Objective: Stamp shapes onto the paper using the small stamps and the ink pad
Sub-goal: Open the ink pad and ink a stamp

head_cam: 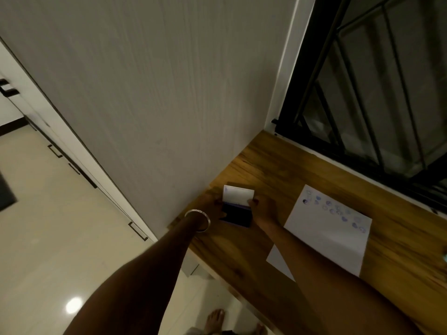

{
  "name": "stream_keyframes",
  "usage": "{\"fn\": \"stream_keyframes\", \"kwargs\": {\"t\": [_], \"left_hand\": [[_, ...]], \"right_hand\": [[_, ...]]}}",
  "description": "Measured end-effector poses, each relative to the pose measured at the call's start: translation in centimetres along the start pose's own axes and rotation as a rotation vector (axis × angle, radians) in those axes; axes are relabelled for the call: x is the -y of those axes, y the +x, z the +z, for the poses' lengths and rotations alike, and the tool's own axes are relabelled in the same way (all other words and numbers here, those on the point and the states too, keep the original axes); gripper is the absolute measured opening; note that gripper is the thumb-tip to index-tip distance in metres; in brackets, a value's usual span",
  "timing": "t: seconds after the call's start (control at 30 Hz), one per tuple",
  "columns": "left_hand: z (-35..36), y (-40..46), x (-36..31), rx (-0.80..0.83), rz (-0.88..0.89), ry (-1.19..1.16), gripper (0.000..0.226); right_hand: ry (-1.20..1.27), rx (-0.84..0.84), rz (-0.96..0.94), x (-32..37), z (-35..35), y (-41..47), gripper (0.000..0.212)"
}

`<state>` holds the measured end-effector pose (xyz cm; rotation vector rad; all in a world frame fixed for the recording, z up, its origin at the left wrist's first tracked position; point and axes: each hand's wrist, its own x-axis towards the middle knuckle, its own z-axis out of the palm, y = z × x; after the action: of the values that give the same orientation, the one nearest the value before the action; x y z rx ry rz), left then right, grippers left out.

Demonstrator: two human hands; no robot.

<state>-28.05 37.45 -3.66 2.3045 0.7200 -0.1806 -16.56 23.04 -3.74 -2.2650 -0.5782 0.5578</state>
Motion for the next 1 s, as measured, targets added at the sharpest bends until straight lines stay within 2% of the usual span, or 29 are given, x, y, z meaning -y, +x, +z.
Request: {"fn": "stream_keyframes", "kwargs": {"t": [0.07, 0.13, 0.23, 0.37, 0.43, 0.5, 0.57, 0.6, 0.63, 0.7, 0.73, 0.77, 0.83, 1.0], "left_hand": [[-0.2, -0.1, 0.0, 0.078, 0.016, -0.085, 0.072], [-0.4, -0.1, -0.1, 0.099, -0.035, -0.175, 0.066], [0.0, -0.1, -0.2, 0.062, -0.118, -0.052, 0.051], [1.3, -0.1, -0.8, -0.131, -0.014, -0.061, 0.040], [1.2, -0.1, -0.3, -0.092, -0.025, -0.010, 0.038], [1.2, -0.1, 0.4, -0.060, -0.030, 0.215, 0.059], [1.7, 0.0, 0.9, -0.093, 0.002, 0.274, 0.081], [2.0, -0.2, 1.0, -0.120, 0.017, 0.214, 0.079], [2.0, -0.5, 0.7, -0.166, 0.035, 0.105, 0.066], [2.5, -0.7, 0.3, -0.249, 0.130, 0.013, 0.035], [2.8, -0.7, 0.4, -0.276, 0.167, 0.009, 0.028], [2.7, -0.8, 0.4, -0.280, 0.181, -0.011, 0.025], [2.7, -1.0, -0.2, -0.259, 0.203, -0.001, 0.033], [3.1, -0.9, -0.7, -0.171, 0.058, -0.036, 0.043]], "right_hand": [[-0.009, 0.004, 0.006, -0.1, -0.1, 0.0, 0.028], [-0.015, 0.003, 0.009, -0.1, -0.2, 0.1, 0.028], [-0.022, 0.008, 0.002, -0.1, -0.2, 0.1, 0.029], [0.005, 0.012, -0.014, -0.2, -0.2, 0.1, 0.033], [-0.005, 0.019, -0.028, -0.3, -0.3, 0.1, 0.034], [-0.017, 0.021, -0.031, -0.4, -0.3, 0.2, 0.033], [-0.031, 0.017, -0.027, -0.6, -0.3, 0.4, 0.032], [-0.038, 0.013, -0.024, -0.6, -0.3, 0.4, 0.032], [-0.043, 0.007, -0.024, -0.7, -0.3, 0.5, 0.032], [-0.040, -0.005, -0.026, -0.8, -0.4, 0.5, 0.032], [-0.032, -0.010, -0.025, -0.8, -0.4, 0.5, 0.032], [-0.026, -0.012, -0.023, -0.9, -0.4, 0.6, 0.031], [-0.020, -0.007, -0.018, -1.0, -0.5, 0.6, 0.031], [-0.002, 0.002, -0.014, -1.2, -0.8, 0.9, 0.030]]}}
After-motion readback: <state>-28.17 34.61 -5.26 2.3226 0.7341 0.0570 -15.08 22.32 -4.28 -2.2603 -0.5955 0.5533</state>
